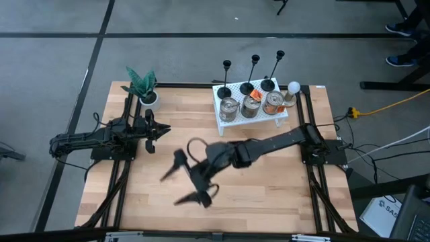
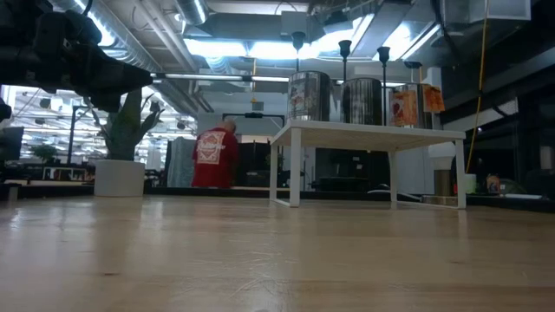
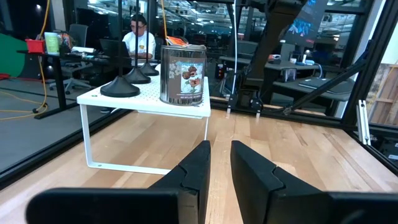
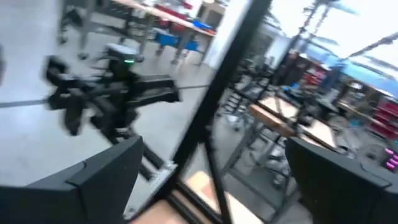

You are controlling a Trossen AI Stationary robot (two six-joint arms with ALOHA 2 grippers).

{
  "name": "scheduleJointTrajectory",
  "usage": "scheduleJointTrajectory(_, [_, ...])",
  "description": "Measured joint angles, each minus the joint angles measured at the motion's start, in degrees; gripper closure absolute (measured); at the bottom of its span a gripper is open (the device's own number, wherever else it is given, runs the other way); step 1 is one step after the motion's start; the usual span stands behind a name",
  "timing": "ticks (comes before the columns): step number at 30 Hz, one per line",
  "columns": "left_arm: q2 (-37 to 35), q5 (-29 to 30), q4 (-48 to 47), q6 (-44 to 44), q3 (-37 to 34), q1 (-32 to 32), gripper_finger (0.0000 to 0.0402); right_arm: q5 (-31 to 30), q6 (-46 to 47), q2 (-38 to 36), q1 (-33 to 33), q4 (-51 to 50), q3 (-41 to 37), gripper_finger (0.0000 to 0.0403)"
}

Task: Pick & Place candle stick holders
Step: Return to Home Position

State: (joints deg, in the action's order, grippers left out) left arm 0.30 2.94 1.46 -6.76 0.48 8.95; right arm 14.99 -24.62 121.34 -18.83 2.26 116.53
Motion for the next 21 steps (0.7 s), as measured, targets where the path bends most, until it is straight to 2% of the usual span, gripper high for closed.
scheduleJointTrajectory(4, [0.01,0.00,-0.01,0.00,-0.01,0.00,0.0343,-1.51,5.18,0.00,1.67,3.97,-2.35,0.0007])
scheduleJointTrajectory(7, [0.02,0.00,-0.01,0.00,0.01,0.00,0.0343,-4.82,10.71,0.00,1.82,14.00,-8.17,0.0007])
scheduleJointTrajectory(10, [0.01,0.00,-0.01,0.00,-0.01,0.00,0.0343,-7.67,14.99,0.00,2.03,23.54,-15.63,0.0007])
scheduleJointTrajectory(14, [0.00,0.00,0.00,0.00,0.00,0.00,0.0343,-7.63,15.72,-1.86,3.53,29.98,-26.28,0.0007])
scheduleJointTrajectory(16, [0.02,0.00,-0.01,0.00,-0.01,-0.02,0.0343,-8.28,16.95,-4.73,4.51,32.96,-31.92,0.0007])
scheduleJointTrajectory(21, [0.02,0.00,0.00,0.00,-0.01,0.00,0.0343,-15.39,18.18,-13.04,5.78,40.40,-48.53,0.0007])
